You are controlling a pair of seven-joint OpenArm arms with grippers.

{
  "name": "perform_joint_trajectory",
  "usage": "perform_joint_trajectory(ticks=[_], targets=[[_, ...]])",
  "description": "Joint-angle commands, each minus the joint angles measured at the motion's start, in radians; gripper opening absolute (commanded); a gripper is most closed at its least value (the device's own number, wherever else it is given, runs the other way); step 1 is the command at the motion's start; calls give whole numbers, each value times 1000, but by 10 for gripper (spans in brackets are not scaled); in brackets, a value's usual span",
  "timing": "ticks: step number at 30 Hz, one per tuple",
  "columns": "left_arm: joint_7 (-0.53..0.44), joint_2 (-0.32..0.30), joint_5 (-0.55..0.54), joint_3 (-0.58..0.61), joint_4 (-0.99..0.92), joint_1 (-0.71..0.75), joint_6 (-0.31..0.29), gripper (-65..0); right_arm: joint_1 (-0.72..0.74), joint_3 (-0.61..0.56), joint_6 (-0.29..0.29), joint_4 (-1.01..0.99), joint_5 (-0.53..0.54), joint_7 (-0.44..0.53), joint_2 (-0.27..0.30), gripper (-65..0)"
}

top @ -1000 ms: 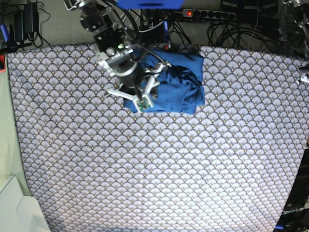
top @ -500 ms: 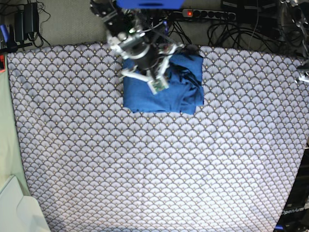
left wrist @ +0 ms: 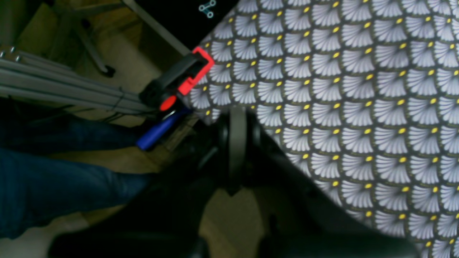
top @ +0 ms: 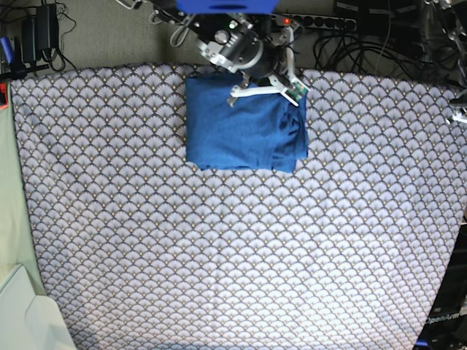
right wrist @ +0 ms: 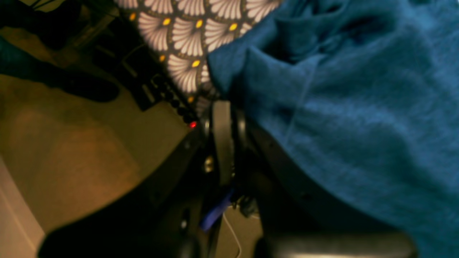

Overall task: Fold the T-shirt properly
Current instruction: 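Press the folded stack with the right gripper, then release and raise, then bring both grippers to the sides of the folded bundle and grasp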

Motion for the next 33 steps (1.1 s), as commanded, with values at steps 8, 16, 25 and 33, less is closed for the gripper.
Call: perform_joint_trajectory(ticks=[8, 16, 25, 33], targets=[[-19, -22, 7, -9, 15, -1, 8, -649, -15, -29, -1, 193, -17, 21, 5, -650], [-19, -16, 1, -9, 23, 18, 8, -649, 139, -29, -1, 61, -13, 26, -50, -650], [-19, 33, -2, -2, 30, 31, 8, -649, 274, -27, -1, -174, -13, 116, -67, -650], [-16, 71, -2, 5, 72, 43, 8, -649, 319, 60, 1, -300, -13, 211, -73, -650]])
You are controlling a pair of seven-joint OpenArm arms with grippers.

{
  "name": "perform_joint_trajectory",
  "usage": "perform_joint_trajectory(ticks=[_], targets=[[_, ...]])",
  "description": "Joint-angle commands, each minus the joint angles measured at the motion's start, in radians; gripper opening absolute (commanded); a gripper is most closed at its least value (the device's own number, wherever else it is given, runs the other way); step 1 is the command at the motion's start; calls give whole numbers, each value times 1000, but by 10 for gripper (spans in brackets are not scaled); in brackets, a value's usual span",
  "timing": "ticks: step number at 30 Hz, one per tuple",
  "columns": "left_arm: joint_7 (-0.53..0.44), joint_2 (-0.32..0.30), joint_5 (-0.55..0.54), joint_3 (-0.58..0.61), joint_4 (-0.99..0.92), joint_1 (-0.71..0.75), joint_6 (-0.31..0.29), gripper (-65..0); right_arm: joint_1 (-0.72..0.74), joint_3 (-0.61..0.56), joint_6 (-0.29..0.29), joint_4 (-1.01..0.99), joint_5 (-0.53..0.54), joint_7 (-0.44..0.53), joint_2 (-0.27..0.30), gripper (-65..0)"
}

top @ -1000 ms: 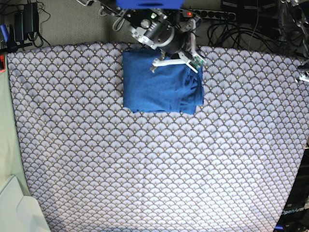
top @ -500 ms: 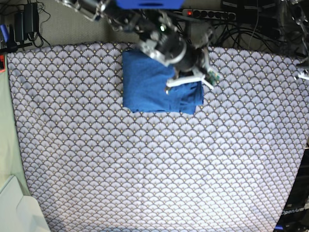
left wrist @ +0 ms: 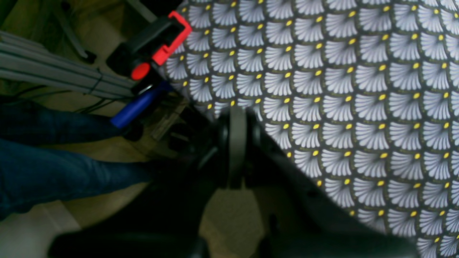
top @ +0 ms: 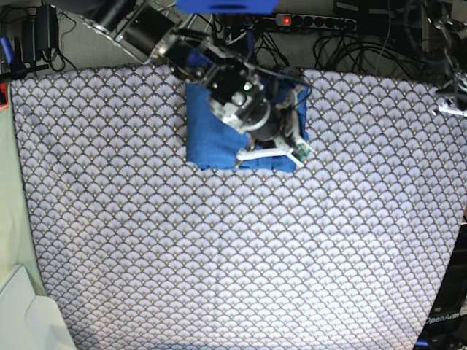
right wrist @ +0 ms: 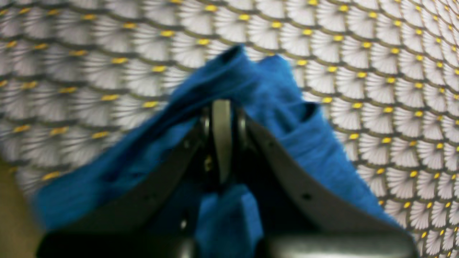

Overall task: Fold the T-shirt properly
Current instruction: 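Bring both grippers to the sides of the folded bundle and grasp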

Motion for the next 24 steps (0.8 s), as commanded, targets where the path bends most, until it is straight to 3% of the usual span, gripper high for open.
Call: perform_joint_trajectory(ticks=[1, 9, 20, 24], targets=[[-16, -15, 7, 8, 22, 1, 7, -649, 25, 13, -2, -6, -6, 35, -17, -650], [-16, -3, 7, 67, 26, -2, 7, -649, 58, 61, -2, -115, -6, 115, -37, -650], [-10, 55, 6, 253, 117, -23, 7, -645, -38, 78, -2, 199, -14, 107, -31, -650], [-10, 66, 6, 376, 121, -31, 6, -645, -72, 134, -2, 261, -14, 67, 21, -650]])
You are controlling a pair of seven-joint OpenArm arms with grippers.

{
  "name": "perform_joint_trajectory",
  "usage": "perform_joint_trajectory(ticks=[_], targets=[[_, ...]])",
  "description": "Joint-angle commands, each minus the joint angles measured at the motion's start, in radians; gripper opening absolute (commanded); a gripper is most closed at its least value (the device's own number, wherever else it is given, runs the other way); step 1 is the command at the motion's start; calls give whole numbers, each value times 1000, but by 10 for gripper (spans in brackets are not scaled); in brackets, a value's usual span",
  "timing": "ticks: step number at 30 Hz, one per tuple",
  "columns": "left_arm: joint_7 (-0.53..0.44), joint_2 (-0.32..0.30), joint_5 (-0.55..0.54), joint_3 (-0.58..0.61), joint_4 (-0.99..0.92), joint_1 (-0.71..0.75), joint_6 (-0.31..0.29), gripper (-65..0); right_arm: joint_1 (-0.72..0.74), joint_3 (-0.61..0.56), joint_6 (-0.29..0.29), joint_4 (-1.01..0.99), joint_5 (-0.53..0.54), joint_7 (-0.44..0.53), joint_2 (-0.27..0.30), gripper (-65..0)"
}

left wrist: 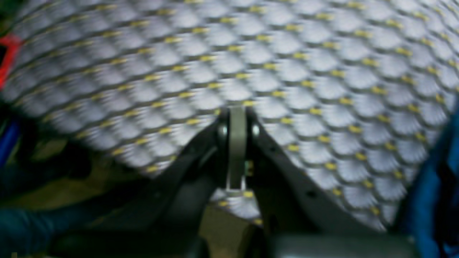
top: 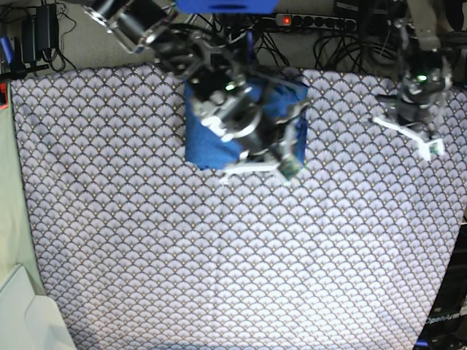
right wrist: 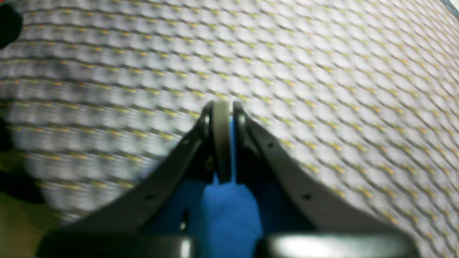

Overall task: Fold the T-shirt properly
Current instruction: 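Bring both grippers to the sides of the folded bundle and grasp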

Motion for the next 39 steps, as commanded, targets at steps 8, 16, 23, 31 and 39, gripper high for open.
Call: perform_joint_trajectory(ticks=[8, 16, 23, 31, 39], targets=[[-10, -10, -169, 175, 20, -37, 2, -503, -17, 222, -7, 105, 3, -66, 110, -650], [-15, -129, -522, 275, 11, -66, 2, -389, -80, 397, -6, 173, 3, -68, 174, -650], [-11, -129, -588, 341, -21, -131, 4, -387, -122, 415, -6, 173, 3, -65, 182, -650], [-18, -119, -582, 340, -84, -135, 4, -137, -139, 415, -6, 173, 0, -71, 183, -650], [-18, -109, -582, 343, -141, -152, 4, -119, -143, 415, -6, 173, 0, -71, 183, -650]])
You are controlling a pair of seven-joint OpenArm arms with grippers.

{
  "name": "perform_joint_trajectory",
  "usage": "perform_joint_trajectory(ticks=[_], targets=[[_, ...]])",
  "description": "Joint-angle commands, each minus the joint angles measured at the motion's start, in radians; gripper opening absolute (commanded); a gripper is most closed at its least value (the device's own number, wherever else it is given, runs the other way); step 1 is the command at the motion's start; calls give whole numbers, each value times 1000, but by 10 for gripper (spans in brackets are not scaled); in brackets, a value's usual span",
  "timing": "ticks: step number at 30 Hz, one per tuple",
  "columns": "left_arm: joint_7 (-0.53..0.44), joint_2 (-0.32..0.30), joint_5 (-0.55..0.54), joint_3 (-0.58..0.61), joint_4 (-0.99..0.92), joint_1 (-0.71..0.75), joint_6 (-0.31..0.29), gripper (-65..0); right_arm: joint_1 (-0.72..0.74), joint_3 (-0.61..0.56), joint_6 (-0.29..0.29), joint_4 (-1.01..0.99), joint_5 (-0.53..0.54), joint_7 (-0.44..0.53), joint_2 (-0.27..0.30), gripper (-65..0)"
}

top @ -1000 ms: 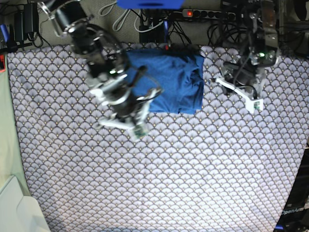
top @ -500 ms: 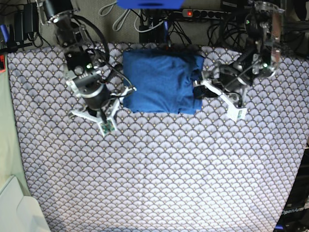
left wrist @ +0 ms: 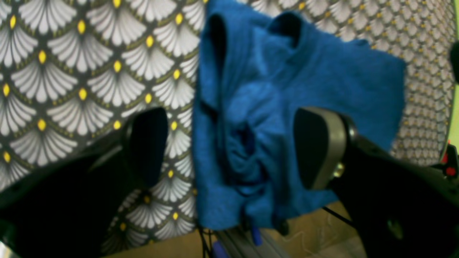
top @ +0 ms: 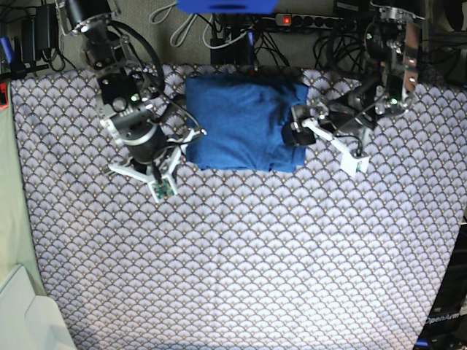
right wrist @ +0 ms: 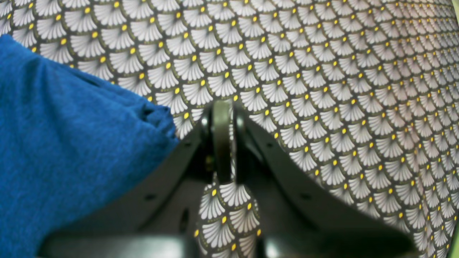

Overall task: Fold the T-shirt properly
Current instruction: 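Bring both grippers to the sides of the folded bundle and grasp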

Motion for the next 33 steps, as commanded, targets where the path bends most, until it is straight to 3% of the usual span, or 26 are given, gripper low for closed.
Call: perform_joint_trajectory(ticks=[1, 10, 29, 31, 33], targets=[[-9, -5, -25, -1, 0, -25, 11, -119, 11, 4, -4, 18, -8, 23, 6, -650], [-10, 0, -23, 121, -55, -69, 11, -119, 11, 4, -4, 18, -10, 23, 6, -650], [-10, 37, -23, 129, -138, -80, 11, -123, 11, 4, -4, 18, -8, 23, 24, -650], [-10, 37, -23, 129, -138, -80, 11, -176, 11, 4, -4, 18, -10, 23, 24, -650], [-10, 37, -23, 129, -138, -80, 11, -308, 9, 4, -4, 18, -10, 23, 26, -650]])
